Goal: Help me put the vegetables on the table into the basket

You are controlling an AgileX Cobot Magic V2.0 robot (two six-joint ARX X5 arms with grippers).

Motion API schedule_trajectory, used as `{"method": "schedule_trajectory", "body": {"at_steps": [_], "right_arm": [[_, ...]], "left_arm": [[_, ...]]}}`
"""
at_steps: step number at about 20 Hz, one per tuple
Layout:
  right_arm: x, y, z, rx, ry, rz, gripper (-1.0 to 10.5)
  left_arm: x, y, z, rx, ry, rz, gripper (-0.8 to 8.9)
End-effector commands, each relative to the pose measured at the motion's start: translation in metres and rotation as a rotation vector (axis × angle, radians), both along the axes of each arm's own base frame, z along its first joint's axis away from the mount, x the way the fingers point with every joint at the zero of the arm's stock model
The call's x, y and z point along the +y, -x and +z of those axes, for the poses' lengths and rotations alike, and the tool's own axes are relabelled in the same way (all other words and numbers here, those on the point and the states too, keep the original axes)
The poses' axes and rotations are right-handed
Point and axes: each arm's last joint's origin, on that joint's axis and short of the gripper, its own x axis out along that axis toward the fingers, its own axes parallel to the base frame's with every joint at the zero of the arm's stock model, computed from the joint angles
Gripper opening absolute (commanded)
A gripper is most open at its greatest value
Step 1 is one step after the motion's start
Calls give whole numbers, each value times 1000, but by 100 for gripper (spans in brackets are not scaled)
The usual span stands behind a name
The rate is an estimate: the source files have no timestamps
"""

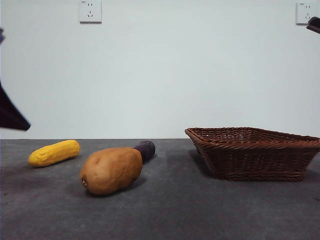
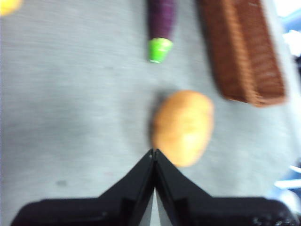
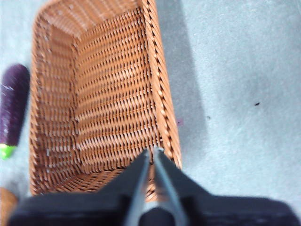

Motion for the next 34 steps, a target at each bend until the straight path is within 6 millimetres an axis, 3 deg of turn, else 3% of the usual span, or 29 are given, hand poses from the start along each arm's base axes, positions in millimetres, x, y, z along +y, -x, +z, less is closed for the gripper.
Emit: {"method": "schedule_trajectory", "body": {"at_steps": [1,4,9,15,19,21,25,28,31,34], "right_arm": [[0,-15,5,58,39,54,282],[-1,-38,11,161,62,112,416],[-3,-83,10,278,75,164,415],[-2,-142,-19,356,47,208,405],[1,-169,-44,400,39,222,405],[3,-177,-55,422,35,230,384],[13,-184,-76,469,40,274,19],[14,-186,-84,478,38,297,-12],[13,-187,-66,449,46,302,-12],[10,-182,-32,394,58,309,-12]], "left_arm": [[-2,-3,10,0,28,-65,-4],[-3,-6,22,24,4,-126,-4],[-7,-10,27,75,-29,-191,-4],[-14,-13,20,103,-36,-223,-3],[-19,-12,20,103,-38,-246,-4],[-20,-12,20,99,-40,-255,-4],[-21,-12,20,91,-45,-264,-4],[-21,-12,21,87,-48,-262,-4],[-19,-17,26,83,-144,-203,-4],[-16,-38,51,82,-335,-121,0]]}}
